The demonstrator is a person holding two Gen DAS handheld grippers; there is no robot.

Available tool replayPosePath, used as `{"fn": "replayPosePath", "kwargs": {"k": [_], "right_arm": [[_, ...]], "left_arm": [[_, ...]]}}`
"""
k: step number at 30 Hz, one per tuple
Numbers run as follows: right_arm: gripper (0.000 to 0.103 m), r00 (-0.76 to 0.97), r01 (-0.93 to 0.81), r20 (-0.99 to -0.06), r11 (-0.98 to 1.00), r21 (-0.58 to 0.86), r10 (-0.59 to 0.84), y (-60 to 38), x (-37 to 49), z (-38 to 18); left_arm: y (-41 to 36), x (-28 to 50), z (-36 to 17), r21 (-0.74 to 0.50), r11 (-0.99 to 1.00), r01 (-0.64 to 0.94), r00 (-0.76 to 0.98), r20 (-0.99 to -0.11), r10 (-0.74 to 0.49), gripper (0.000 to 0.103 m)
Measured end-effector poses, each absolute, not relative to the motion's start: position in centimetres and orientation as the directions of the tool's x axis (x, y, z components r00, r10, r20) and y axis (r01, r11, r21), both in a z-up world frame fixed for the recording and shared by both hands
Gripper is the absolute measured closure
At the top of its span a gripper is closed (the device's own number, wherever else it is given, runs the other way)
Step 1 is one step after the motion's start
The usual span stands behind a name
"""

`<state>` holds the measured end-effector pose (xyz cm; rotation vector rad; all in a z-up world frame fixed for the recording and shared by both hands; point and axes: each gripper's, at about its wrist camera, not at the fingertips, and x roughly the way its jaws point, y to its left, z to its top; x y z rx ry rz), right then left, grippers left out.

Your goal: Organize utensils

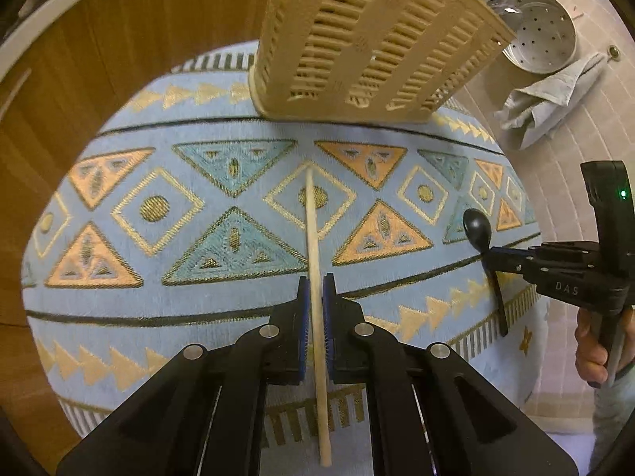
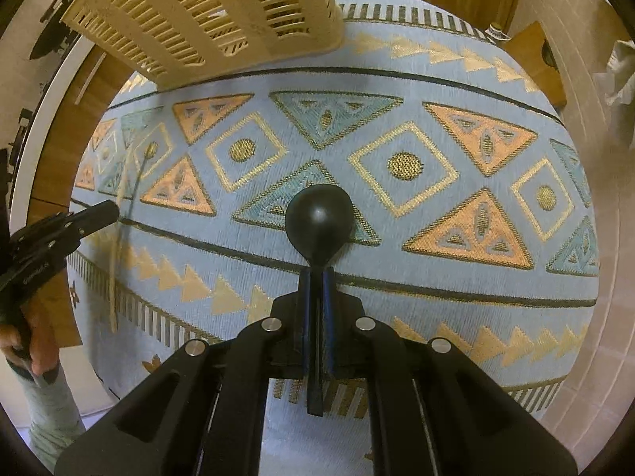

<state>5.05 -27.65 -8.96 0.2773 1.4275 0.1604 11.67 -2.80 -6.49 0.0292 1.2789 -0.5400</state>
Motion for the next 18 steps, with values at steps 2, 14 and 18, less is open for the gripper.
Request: {"fn": "replayPosePath", "kwargs": {"k": [2,14,18], "right_arm": [[0.097,0.123,0.059,-0.952,0.955,0.290,0.282,-27.5,5.4,-9.0],[0.087,0.113,0.036,-0.957,0.962,0.271,0.266,-27.4,5.7,-8.8],[0.087,0.101,0.024,-0.974,0.978,0.208,0.205,-26.0,5.9,-8.7]], "left_arm": [[-2.7,12.2,-6.7,-0.289,0.874,0.389,0.162,-0.913,-0.374,0.094],[-5.2,13.4,-7.1,-0.229,0.863,0.450,0.130,-0.939,-0.317,0.077],[-6.5,12.8,-7.0,-0.132,0.860,0.493,0.158,-0.958,-0.238,0.079]]}}
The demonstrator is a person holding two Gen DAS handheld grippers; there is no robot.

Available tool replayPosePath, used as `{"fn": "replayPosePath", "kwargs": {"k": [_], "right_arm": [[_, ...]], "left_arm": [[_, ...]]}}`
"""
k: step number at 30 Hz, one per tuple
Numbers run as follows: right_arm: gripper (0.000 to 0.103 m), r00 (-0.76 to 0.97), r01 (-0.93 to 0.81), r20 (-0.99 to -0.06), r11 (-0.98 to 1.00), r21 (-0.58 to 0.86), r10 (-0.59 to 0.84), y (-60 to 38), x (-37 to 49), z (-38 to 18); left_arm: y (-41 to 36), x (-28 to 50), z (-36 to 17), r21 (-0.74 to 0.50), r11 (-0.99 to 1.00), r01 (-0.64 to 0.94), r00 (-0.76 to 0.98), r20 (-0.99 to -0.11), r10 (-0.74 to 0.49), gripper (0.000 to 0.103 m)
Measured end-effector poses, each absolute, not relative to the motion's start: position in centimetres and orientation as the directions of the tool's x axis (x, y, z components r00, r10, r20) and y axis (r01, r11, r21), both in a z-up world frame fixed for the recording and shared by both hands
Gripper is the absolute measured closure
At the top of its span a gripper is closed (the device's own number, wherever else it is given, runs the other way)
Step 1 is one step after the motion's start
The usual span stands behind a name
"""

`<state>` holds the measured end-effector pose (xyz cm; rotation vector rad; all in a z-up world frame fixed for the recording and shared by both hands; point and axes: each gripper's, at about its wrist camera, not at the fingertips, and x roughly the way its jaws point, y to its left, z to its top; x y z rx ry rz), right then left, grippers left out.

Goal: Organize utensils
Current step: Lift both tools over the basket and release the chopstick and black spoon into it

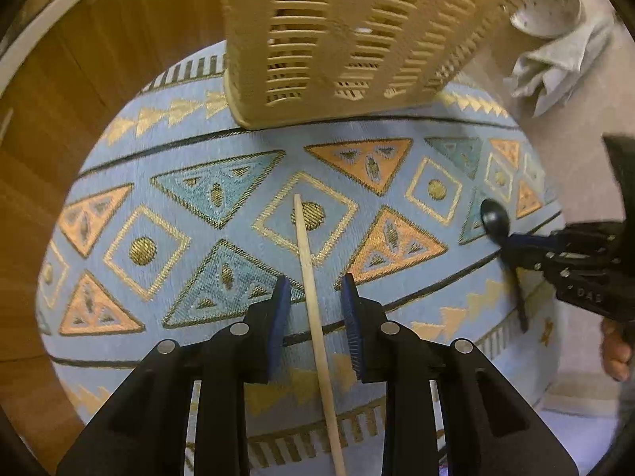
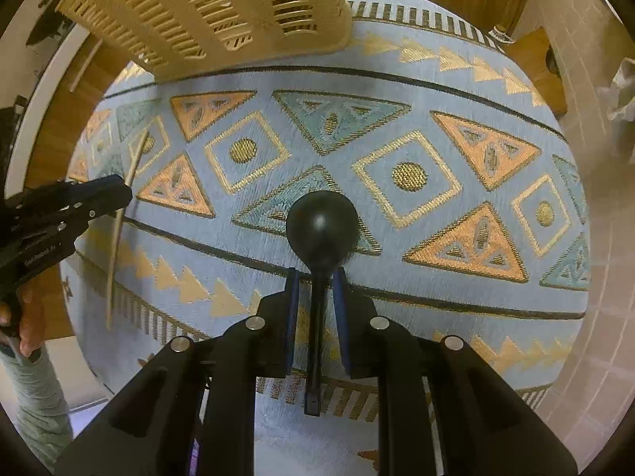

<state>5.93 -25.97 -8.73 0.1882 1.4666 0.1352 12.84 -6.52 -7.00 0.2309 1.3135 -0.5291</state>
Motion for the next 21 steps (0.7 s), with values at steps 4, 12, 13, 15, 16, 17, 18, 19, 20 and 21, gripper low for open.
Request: {"fn": "replayPosePath", "kwargs": {"k": [4,12,13,15,16,17,18,19,20,21], "right_arm": [[0.094,0.088,-0.021,-0.988,0.992,0.125,0.126,-24.6,6.1,-8.7],[0.098,0.209,-0.070,-0.960,0.982,0.175,0.186,-23.4,5.2,-6.1],[0.098,0.237,-0.082,-0.950,0.978,0.190,0.204,-23.5,4.9,-5.3],[0.098,0.311,-0.115,-0.918,0.969,0.219,0.245,-23.5,4.6,-2.7],[0.098,0.368,-0.140,-0.891,0.963,0.231,0.267,-23.2,4.1,-1.0],[0.098,0.411,-0.158,-0.866,0.958,0.240,0.284,-23.2,3.8,0.3],[0.098,0.468,-0.183,-0.826,0.949,0.256,0.313,-23.1,3.5,2.2],[0.098,0.511,-0.201,-0.791,0.942,0.270,0.336,-23.1,3.2,3.5],[0.098,0.538,-0.211,-0.767,0.937,0.278,0.349,-23.2,3.2,4.5],[0.098,0.593,-0.233,-0.714,0.928,0.290,0.371,-23.2,2.9,6.3]], "left_arm": [[-8.4,12.0,-7.2,0.021,0.840,0.543,0.213,-0.970,-0.114,0.087],[-6.3,11.3,-5.5,-0.068,0.873,0.483,0.309,-0.920,-0.242,0.100],[-5.6,11.1,-4.4,-0.110,0.876,0.470,0.333,-0.897,-0.291,0.100],[-4.5,10.6,-2.2,-0.171,0.871,0.460,0.388,-0.844,-0.370,0.100],[-3.9,10.3,-0.7,-0.196,0.866,0.460,0.428,-0.806,-0.409,0.100],[-3.5,10.0,0.6,-0.213,0.862,0.461,0.460,-0.773,-0.437,0.100],[-3.2,9.7,1.9,-0.229,0.856,0.463,0.491,-0.738,-0.463,0.100],[-2.9,9.4,3.2,-0.243,0.850,0.468,0.521,-0.702,-0.487,0.100],[-2.6,9.1,4.8,-0.250,0.845,0.473,0.557,-0.658,-0.507,0.100],[-2.3,8.7,6.4,-0.254,0.842,0.476,0.595,-0.612,-0.521,0.100]]}}
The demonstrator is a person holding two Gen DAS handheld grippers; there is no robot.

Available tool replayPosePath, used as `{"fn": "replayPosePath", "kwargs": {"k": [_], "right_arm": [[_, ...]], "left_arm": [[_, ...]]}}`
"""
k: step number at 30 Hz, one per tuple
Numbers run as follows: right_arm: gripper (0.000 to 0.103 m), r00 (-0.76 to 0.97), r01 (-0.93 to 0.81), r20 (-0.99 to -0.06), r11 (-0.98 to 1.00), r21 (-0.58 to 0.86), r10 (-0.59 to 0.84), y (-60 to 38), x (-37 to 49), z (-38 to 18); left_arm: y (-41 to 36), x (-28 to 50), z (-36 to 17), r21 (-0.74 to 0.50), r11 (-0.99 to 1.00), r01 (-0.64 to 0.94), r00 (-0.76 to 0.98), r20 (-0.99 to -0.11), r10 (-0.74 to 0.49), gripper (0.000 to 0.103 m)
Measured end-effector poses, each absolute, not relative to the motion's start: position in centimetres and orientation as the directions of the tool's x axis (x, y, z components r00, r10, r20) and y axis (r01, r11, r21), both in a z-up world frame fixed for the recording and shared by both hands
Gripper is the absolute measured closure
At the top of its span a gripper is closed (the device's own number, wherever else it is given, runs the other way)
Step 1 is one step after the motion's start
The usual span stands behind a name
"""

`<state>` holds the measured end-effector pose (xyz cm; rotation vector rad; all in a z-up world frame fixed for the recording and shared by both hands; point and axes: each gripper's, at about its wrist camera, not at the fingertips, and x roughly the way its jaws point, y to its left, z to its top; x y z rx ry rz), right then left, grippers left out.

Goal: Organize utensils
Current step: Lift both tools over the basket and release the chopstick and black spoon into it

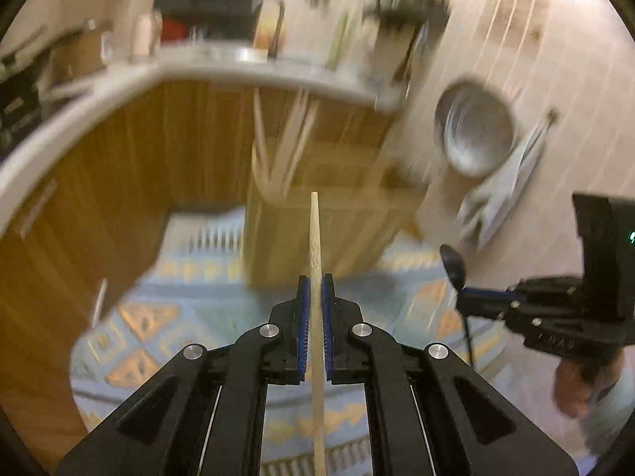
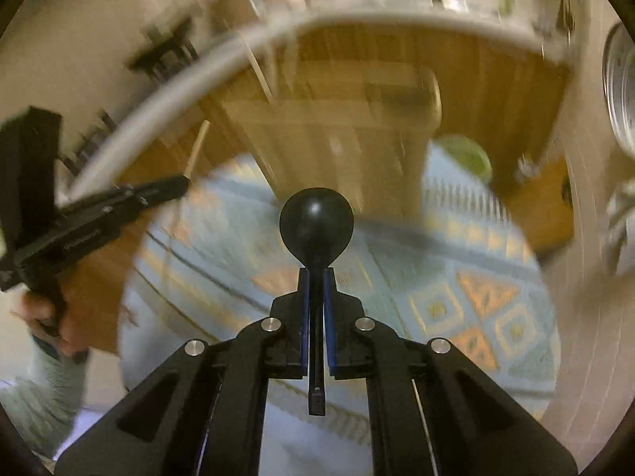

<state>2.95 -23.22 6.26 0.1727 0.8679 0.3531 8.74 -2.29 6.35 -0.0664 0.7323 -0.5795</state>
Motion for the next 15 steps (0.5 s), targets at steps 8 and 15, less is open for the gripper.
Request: {"fn": "replayPosePath", "kwargs": {"k": [8,15], "right_arm": [[0.098,0.846,-0.253,-0.414,0.936,0.243,0.336,-24.3,4.4,14.4],[0.098,0.945,-0.132,-0.272,0.974,0.185,0.180,-26.8,8.7,15.7]], "left_arm": [[-4.7,8.8,14.4,-0.222,0.851,0.476,0.804,-0.282,-0.524,0.100],[-7.0,11.1,16.3,-0.218,0.869,0.445,0.882,-0.064,-0.467,0.100]]}}
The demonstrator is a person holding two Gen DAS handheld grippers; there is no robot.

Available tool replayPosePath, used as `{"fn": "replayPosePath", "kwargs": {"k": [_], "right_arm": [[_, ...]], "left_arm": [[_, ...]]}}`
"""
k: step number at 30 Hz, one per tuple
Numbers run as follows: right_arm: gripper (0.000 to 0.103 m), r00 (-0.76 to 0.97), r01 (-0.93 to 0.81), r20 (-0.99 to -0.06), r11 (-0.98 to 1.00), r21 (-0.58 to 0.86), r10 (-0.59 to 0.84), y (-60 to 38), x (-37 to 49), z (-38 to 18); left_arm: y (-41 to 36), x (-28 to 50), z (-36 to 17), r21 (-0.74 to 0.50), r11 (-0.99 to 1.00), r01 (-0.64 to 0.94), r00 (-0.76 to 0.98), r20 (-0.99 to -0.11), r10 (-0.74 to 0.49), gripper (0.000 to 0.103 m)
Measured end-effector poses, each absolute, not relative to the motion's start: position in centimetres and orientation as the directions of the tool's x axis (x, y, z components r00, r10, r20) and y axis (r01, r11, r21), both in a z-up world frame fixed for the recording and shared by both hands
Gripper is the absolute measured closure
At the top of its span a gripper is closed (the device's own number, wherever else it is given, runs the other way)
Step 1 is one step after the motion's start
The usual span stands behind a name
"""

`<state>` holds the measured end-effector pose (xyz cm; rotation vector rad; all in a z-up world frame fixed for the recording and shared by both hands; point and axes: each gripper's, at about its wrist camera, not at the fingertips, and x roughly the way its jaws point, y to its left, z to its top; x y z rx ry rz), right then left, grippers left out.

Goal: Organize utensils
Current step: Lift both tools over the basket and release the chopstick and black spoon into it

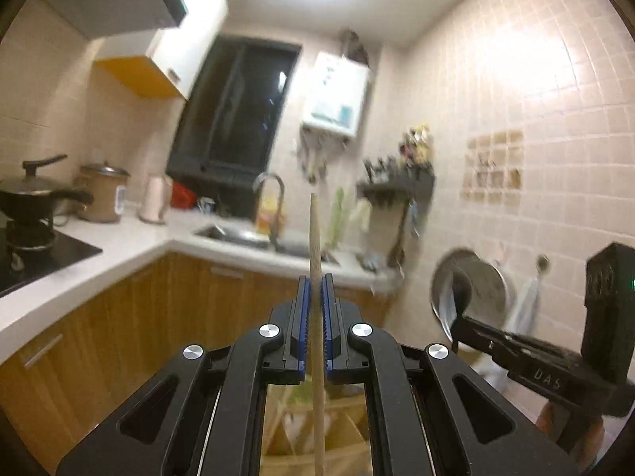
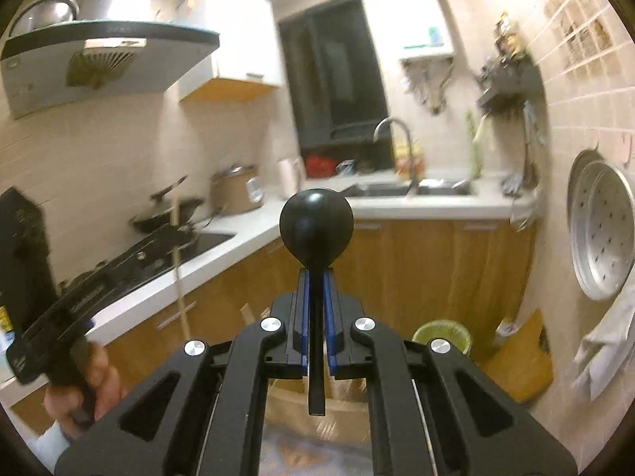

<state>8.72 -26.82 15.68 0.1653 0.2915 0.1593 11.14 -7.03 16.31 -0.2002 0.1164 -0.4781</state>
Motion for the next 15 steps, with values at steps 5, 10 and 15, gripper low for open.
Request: {"fn": "replayPosePath", "kwargs": {"k": [5,10,15], "right_arm": [[0.098,0.944,-0.106,-0.294,0.981,0.164,0.152,-26.8,12.6,13.1],[0.098,0.938,-0.087,-0.324,0.988,0.130,0.125,-26.8,15.1,9.7],[0.098,0.932,-0.092,-0.336,0.984,0.150,0.138,-26.9,16.1,6.9]], "left_arm": [[-8.1,14.4,14.4,-0.257,0.892,0.371,0.916,-0.056,-0.397,0.100],[-8.3,16.1,11.8,-0.222,0.921,0.320,0.937,-0.068,-0.342,0.099],[-8.2,16.8,9.2,-0.206,0.935,0.289,0.947,-0.084,-0.311,0.099]]}}
